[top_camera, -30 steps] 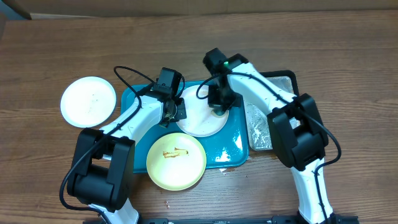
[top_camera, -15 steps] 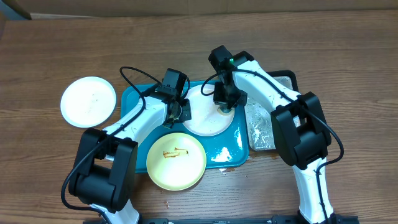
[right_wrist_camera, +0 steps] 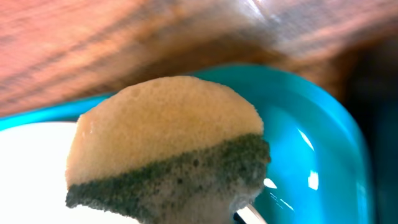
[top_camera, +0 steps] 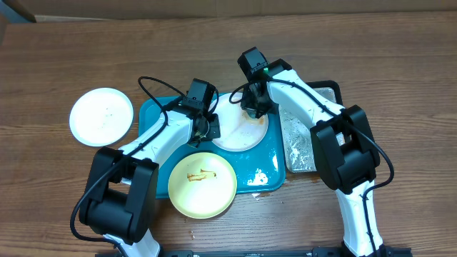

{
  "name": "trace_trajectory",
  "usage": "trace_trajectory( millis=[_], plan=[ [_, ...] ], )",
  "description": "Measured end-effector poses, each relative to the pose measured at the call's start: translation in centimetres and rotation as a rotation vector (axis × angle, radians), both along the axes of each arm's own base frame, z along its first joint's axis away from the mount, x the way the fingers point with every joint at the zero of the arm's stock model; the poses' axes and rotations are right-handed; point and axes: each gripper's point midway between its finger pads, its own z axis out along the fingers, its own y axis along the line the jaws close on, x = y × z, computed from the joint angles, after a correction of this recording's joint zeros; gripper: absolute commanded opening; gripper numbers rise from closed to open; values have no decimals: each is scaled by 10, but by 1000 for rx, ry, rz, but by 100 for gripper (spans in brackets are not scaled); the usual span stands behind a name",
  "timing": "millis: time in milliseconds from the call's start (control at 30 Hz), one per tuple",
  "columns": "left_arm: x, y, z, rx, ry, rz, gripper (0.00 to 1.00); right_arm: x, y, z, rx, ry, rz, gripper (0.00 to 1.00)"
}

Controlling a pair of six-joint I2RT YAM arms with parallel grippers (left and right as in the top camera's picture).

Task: Clean dirty plates on tray and stack at the side
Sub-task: 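Wipe the plate's upper right area with the sponge, right gripper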

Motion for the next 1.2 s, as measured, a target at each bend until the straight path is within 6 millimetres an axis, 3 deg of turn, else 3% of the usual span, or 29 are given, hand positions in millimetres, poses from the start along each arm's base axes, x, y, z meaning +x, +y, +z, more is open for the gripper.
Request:
trace_trajectory(
  millis=[367,600,933,1100,1200],
  plan=[
    [-1,2,0,11,3,2,4,24,38,5,231,-63,28,4],
    [-1,5,-1,27,4,6,4,21,53,11,332,-40,101,4],
    [1,5,0,28,-7,6,4,-1,-3,18,6,56,45,4],
    [-1,4,-1,33,-3,1,4,10,-38,29,-171,4,28,4],
    [-1,4,-1,33,-3,-1,4,16,-48,33,-218,-18,45,4]
  ],
)
